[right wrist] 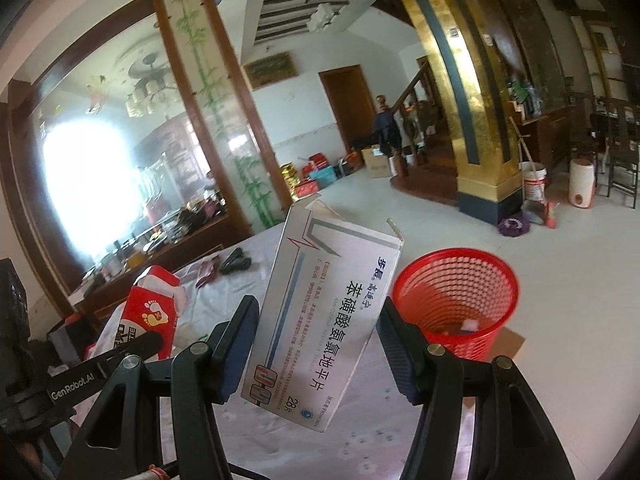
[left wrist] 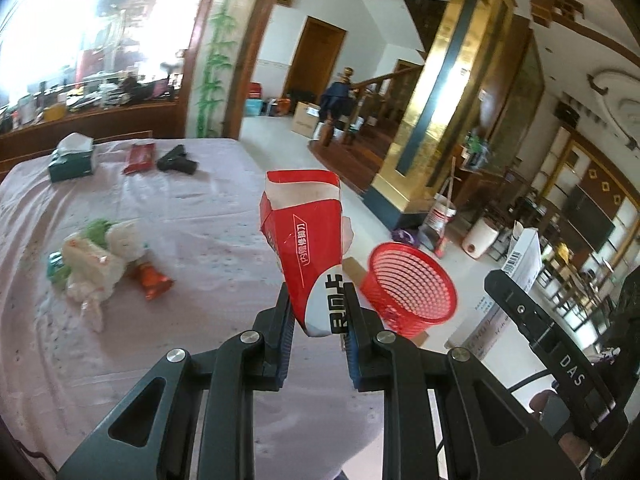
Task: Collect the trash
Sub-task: 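Carry the red snack box with the left tool while the right tool carries the medicine box to the basket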
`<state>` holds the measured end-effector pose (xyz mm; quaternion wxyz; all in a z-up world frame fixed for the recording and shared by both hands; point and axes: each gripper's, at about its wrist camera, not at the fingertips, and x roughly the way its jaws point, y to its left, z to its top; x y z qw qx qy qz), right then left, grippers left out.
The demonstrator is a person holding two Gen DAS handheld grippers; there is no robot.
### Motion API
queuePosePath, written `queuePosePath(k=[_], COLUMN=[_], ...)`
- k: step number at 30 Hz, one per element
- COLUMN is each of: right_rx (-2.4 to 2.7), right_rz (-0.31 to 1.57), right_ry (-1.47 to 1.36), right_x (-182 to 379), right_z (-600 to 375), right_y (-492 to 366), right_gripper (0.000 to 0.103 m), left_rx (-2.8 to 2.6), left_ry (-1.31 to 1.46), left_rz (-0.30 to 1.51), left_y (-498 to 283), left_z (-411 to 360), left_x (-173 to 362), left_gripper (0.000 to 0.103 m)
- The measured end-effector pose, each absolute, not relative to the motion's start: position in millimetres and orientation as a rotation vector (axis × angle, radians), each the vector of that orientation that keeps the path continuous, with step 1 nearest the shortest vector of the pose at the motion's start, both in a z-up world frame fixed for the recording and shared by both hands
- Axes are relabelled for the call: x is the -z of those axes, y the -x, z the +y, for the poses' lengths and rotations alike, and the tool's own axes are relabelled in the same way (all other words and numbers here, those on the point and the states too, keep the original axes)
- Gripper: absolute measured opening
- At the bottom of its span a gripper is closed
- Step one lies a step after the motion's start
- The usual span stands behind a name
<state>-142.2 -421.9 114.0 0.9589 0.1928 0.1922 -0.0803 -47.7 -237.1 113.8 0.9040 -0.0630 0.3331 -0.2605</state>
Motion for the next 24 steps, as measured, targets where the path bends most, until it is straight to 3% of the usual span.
queuePosePath(k=[24], right_rx=[0.264], right_rz=[0.333], right_ry=[-0.472], right_x=[-117.2], right_z=[-507.8], right_y=[163.0], right_gripper=[0.064], left_rx=[0.716], left_ry=[0.026], left_rz=[0.671], left_y=[37.3], left_z=[-338.6], left_x=[-125.2], left_gripper=[0.021])
